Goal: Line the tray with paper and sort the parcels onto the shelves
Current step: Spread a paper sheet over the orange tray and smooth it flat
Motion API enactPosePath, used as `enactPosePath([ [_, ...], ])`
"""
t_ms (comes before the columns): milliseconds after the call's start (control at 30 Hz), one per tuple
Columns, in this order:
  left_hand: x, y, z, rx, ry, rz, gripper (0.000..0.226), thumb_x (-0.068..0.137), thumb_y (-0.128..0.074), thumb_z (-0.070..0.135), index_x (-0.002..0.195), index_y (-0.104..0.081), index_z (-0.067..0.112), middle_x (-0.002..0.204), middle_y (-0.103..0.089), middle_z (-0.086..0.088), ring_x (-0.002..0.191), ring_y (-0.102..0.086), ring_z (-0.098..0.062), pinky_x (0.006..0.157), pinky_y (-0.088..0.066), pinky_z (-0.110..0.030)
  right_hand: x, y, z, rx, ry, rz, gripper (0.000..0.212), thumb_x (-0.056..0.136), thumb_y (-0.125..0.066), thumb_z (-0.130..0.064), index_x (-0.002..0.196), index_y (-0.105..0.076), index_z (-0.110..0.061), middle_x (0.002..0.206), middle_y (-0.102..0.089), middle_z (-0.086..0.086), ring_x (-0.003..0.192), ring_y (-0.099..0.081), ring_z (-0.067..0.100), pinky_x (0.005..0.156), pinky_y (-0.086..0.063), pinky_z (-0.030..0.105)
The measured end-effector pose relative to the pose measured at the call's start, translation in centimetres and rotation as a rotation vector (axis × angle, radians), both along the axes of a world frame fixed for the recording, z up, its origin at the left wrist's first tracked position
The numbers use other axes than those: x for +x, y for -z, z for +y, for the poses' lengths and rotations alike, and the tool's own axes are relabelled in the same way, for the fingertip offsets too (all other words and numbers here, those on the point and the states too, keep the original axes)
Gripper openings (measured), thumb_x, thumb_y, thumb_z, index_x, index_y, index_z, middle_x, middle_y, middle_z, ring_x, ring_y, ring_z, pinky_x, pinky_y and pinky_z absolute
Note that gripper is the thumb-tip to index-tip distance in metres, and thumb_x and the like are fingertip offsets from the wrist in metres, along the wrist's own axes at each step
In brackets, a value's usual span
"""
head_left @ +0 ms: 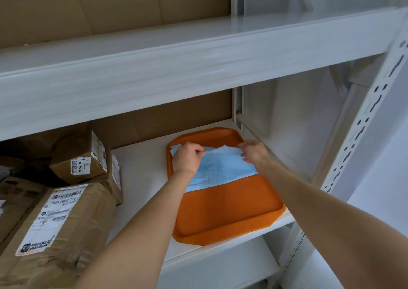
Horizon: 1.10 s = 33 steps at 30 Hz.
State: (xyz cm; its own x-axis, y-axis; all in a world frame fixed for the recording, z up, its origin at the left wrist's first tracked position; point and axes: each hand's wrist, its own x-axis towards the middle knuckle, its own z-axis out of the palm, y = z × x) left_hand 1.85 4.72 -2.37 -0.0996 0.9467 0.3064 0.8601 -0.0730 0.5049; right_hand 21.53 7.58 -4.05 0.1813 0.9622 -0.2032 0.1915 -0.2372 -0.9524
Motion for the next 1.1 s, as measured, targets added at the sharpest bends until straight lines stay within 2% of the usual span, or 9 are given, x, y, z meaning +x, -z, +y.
enactPosePath([
  [67,0.1,-0.2,-0.1,0.006,0.023,-0.018,0.017,0.091,-0.061,0.018,0.103,-0.074,0.014,0.106,-0.071,0.0,0.097,-0.064,-0.016,0.078,-0.049,-0.024,0.0,0.1,-0.3,-0.051,-0.029,0.074,0.031,0.1,-0.047,-0.029,0.126,-0.057,-0.015,0.124,-0.057,0.002,0.086,-0.063,0.02,0.066,-0.052,0.026],
  [133,0.3,-0.1,-0.1,-0.025,0.052,-0.016,0.017,0.092,-0.06,0.017,0.101,-0.074,0.015,0.103,-0.072,0.001,0.095,-0.064,-0.015,0.08,-0.053,-0.029,0.1,0.3,-0.3,-0.09,-0.071,0.053,0.043,0.096,-0.057,-0.035,0.133,-0.052,-0.014,0.121,-0.057,0.001,0.082,-0.064,0.018,0.065,-0.053,0.025],
  [300,0.7,0.8,-0.1,-0.164,0.13,0.006,0.015,0.092,-0.058,0.016,0.104,-0.068,0.016,0.104,-0.07,0.0,0.098,-0.063,-0.016,0.085,-0.053,-0.032,-0.1,0.3,-0.3,-0.073,-0.12,-0.271,0.038,0.086,-0.062,0.002,0.124,-0.062,-0.003,0.119,-0.064,0.015,0.087,-0.063,0.021,0.092,-0.054,0.036],
  [500,1.4,1.1,0.1,-0.203,0.085,-0.097,0.054,0.087,-0.066,0.013,0.135,-0.043,0.018,0.127,-0.057,-0.006,0.109,-0.059,-0.023,0.091,-0.05,-0.031,-0.3,-0.1,-0.8,-0.053,-0.153,-0.352,0.034,0.086,-0.064,0.0,0.12,-0.065,0.0,0.127,-0.063,0.013,0.114,-0.06,0.027,0.101,-0.048,0.034],
  [667,2.3,1.0,0.4,-0.197,0.098,0.052,0.049,0.087,-0.064,0.008,0.132,-0.048,0.015,0.13,-0.053,-0.009,0.115,-0.055,-0.024,0.093,-0.049,-0.032,-0.2,0.2,-0.5,-0.071,-0.128,-0.281,0.026,0.088,-0.064,-0.005,0.112,-0.069,0.002,0.118,-0.066,0.017,0.1,-0.062,0.024,0.096,-0.051,0.036],
  [800,2.6,0.9,0.2,-0.171,0.075,0.135,0.046,0.088,-0.065,0.021,0.131,-0.05,0.021,0.133,-0.049,-0.006,0.116,-0.053,-0.024,0.082,-0.049,-0.029,0.3,0.2,-0.6,-0.023,-0.109,-0.174,0.023,0.088,-0.068,-0.012,0.109,-0.071,-0.003,0.11,-0.065,0.009,0.098,-0.057,0.019,0.087,-0.044,0.026],
  [900,2.7,0.3,0.2,-0.104,0.062,0.132,0.031,0.09,-0.063,0.026,0.121,-0.062,0.024,0.128,-0.053,-0.003,0.113,-0.054,-0.021,0.077,-0.046,-0.026,0.8,0.1,-0.7,0.014,-0.131,-0.126,0.021,0.088,-0.069,-0.016,0.107,-0.072,-0.007,0.111,-0.064,0.004,0.104,-0.056,0.017,0.089,-0.041,0.024],
  [1033,2.8,-0.7,0.3,-0.015,0.043,0.11,0.019,0.095,-0.055,0.023,0.108,-0.069,0.022,0.117,-0.061,-0.001,0.106,-0.057,-0.018,0.069,-0.04,-0.022,1.4,-0.3,-0.6,0.023,-0.146,-0.152,0.013,0.085,-0.07,-0.021,0.096,-0.074,-0.017,0.1,-0.063,-0.005,0.081,-0.055,0.005,0.082,-0.045,0.024],
  [1100,2.9,-1.1,0.4,0.003,0.043,0.104,0.02,0.096,-0.052,0.022,0.106,-0.069,0.022,0.114,-0.062,-0.001,0.102,-0.058,-0.018,0.067,-0.04,-0.022,1.4,-0.4,-0.5,0.047,-0.148,-0.208,0.01,0.085,-0.068,-0.024,0.094,-0.072,-0.021,0.103,-0.064,-0.006,0.082,-0.055,0.006,0.082,-0.045,0.023],
])
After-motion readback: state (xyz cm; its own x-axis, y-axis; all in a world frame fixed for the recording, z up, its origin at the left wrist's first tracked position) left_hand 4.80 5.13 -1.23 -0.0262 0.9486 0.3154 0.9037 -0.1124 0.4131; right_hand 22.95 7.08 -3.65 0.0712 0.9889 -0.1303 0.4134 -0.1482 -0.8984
